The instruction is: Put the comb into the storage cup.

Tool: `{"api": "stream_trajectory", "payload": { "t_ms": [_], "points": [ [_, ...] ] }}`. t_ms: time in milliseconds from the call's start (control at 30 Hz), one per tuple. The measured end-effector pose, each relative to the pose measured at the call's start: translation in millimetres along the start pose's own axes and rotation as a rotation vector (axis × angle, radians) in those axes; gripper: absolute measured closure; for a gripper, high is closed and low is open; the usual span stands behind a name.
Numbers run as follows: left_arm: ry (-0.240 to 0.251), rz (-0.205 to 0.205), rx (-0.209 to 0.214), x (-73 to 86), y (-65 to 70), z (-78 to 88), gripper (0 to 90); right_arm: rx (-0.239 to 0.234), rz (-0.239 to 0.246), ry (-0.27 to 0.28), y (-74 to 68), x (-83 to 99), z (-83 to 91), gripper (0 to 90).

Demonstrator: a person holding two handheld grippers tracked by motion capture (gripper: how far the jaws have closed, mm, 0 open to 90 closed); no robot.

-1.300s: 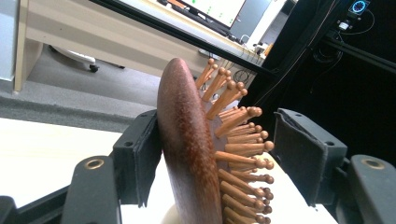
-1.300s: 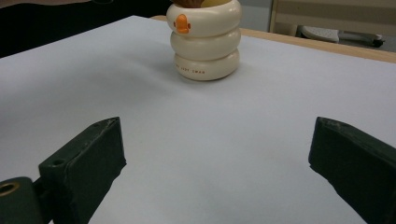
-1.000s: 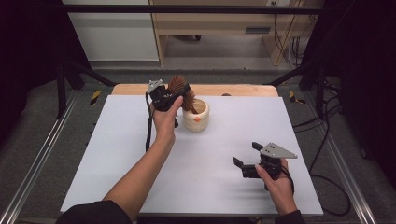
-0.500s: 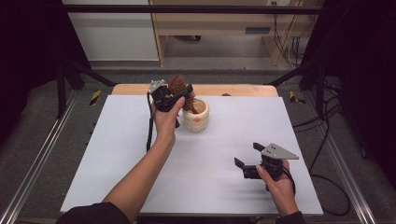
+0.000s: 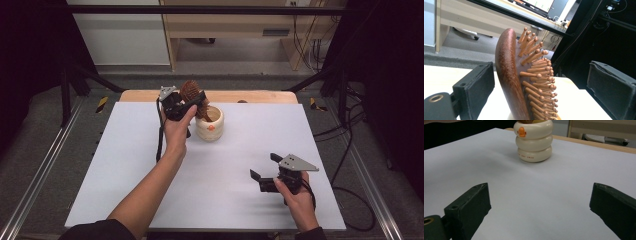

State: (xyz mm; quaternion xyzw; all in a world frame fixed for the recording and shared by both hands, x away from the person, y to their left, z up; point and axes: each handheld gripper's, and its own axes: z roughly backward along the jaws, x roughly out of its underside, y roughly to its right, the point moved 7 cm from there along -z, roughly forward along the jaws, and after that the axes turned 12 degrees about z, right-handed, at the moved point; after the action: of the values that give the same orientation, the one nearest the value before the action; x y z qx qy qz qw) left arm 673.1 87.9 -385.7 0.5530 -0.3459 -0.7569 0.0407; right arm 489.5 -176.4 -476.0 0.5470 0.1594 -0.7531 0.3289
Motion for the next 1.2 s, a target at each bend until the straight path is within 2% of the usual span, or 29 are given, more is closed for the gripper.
{"api": "stream_trajectory", "payload": {
  "t_ms": [567,767,867,1200],
  "points": [
    [-0.004,-0.031,-0.011,0.2,-3.1,12.5,6.9,0.002,0.002,-0.011,-2.2,2.5,-1.5,3.6],
    [-0.025,-0.076,-0.018,2.7,-3.4,13.8,4.0,0.004,0.005,-0.012,-2.0,2.4,-2.5,3.6],
    [-0.032,-0.084,-0.030,5.0,-4.8,15.0,3.4,0.003,0.007,-0.010,-1.9,2.0,-2.3,3.6],
    [-0.044,-0.146,-0.012,9.2,0.1,26.0,3.3,0.009,0.016,-0.008,-4.4,-2.1,-5.3,3.6]
  ]
}}
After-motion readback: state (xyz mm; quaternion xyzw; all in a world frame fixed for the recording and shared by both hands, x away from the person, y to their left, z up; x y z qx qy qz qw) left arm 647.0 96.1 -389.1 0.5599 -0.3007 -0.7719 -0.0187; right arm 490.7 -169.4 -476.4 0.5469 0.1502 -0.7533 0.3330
